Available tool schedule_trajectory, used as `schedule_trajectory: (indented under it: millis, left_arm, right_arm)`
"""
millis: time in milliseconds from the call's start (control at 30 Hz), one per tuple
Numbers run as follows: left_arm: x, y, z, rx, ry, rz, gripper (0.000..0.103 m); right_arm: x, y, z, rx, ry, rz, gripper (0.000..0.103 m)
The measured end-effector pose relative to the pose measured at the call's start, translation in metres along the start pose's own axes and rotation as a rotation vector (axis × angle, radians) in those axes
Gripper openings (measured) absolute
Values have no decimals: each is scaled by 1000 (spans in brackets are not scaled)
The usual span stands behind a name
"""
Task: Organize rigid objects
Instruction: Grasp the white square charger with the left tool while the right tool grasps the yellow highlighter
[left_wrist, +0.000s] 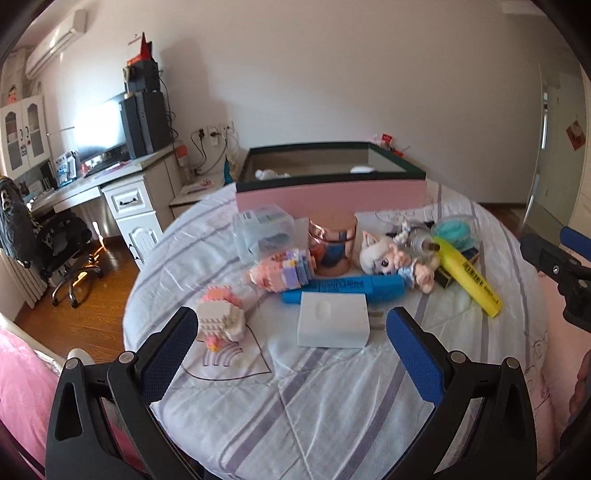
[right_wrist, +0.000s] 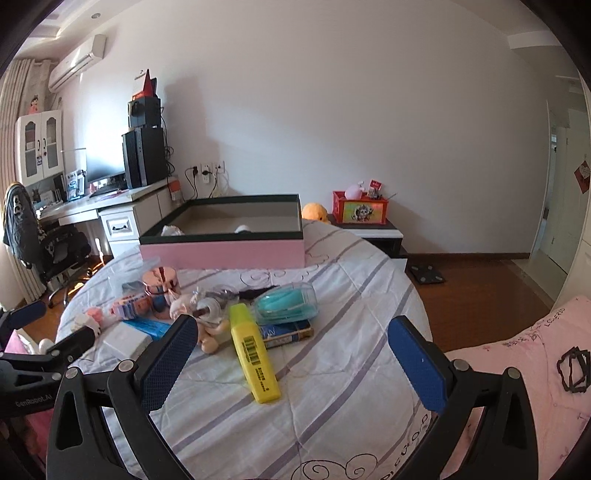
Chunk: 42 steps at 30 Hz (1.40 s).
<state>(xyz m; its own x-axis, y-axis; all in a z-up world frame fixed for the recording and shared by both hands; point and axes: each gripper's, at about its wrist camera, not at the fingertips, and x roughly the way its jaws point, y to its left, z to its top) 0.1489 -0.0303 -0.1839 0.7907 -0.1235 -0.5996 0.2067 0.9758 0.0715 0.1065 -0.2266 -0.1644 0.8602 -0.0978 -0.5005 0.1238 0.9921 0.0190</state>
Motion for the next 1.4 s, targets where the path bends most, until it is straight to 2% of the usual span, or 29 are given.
schedule_trajectory:
  millis: [133, 267, 300, 333, 400, 767, 800, 833, 867, 900, 933, 967, 1033, 1200, 1400]
  left_arm:
    - [33, -14, -4, 16, 77, -31, 103]
    - [50, -22, -3, 42, 96, -27, 102]
    - [51, -23, -2, 47, 91, -26, 95]
    - [53, -24, -2, 49, 92, -46, 82]
    - [57, -24, -3, 40, 106, -111, 68]
    - [34, -11, -2, 27, 55, -112, 68]
    - [32, -11, -2, 31, 48, -108, 68]
    - [30, -10, -2, 29, 45, -110, 68]
    - [28, -9, -1, 27, 43, -116, 68]
    - [27, -9, -1, 24, 38, -118, 68]
    - [27, -8, 0, 25, 37, -115, 68]
    - [26, -8, -1, 29, 37, -113, 68]
    - [25, -6, 1, 24, 31, -115, 68]
    - [16, -7, 8, 25, 0, -124, 68]
    - [10, -11, 32, 33, -47, -138, 68]
  right_arm:
    - [19, -10, -6, 12, 48, -6, 103]
    - [30, -14, -7, 20, 73, -1, 103]
    - [33, -15, -8, 19, 78, 1, 103]
    - [35, -14, -8, 18, 85, 3, 103]
    - [39, -12, -9, 15, 94, 8, 103]
    - [67, 16, -13, -79, 190, 76, 102]
    - [70, 18, -14, -87, 203, 84, 94]
    - [73, 19, -15, -88, 212, 98, 78]
    - [77, 20, -16, -85, 227, 108, 68]
    - [81, 21, -17, -85, 243, 119, 51]
    - [83, 22, -18, -89, 252, 135, 44]
    - [83, 23, -19, -101, 254, 141, 42]
    - [78, 25, -20, -103, 241, 169, 26]
    - [62, 26, -14, -102, 202, 207, 26]
    - [49, 34, 11, -128, 130, 229, 26]
